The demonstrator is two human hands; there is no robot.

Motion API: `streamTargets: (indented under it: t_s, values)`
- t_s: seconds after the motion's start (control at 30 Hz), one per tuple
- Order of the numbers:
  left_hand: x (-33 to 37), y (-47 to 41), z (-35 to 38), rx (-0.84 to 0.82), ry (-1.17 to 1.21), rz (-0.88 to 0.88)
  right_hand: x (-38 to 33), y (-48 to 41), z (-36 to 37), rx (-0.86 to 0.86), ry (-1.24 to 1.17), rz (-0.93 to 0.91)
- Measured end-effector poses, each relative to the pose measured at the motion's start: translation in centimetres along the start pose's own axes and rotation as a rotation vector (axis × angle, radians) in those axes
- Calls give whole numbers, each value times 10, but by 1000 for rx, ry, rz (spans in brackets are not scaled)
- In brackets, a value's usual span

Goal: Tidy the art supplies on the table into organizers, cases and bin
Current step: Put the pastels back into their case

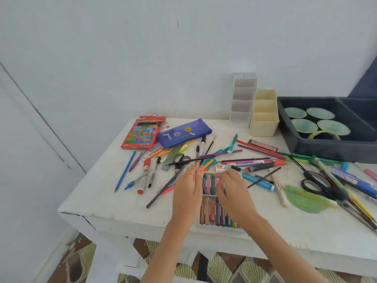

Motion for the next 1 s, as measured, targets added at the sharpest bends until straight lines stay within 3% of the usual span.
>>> streamTargets:
  t_s: [0.27, 0.47, 0.63, 0.7, 0.83, 1.0]
  values:
    - [-41, -47, -80, 215, 49, -88, -44, -90, 26, -100, -200, -105]
    - [-85, -115, -139, 240, 57, -93, -79, -182, 47, -101, -325, -96]
    - [-143, -164, -182, 245, 16, -202, -93, -247, 73, -83, -394, -11]
    - [-163, -180, -194, 218, -38, -242, -98, -266, 87, -97, -345, 19]
    - [-200, -202, -203, 129, 1, -363, -103, -290, 114, -149, -28, 83]
    - [-216, -209, -202, 127, 81, -376, -99, -299, 138, -195, -29, 168]
Point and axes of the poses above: each hand's wrist, its own y-axis away from the middle knuckle, its own z-axis out of the palm, x = y × z, the point moved 9 cm from there along -y, towards the middle knuckle, and after that the axes turned 11 degrees about -x, right-handed, at the moved point
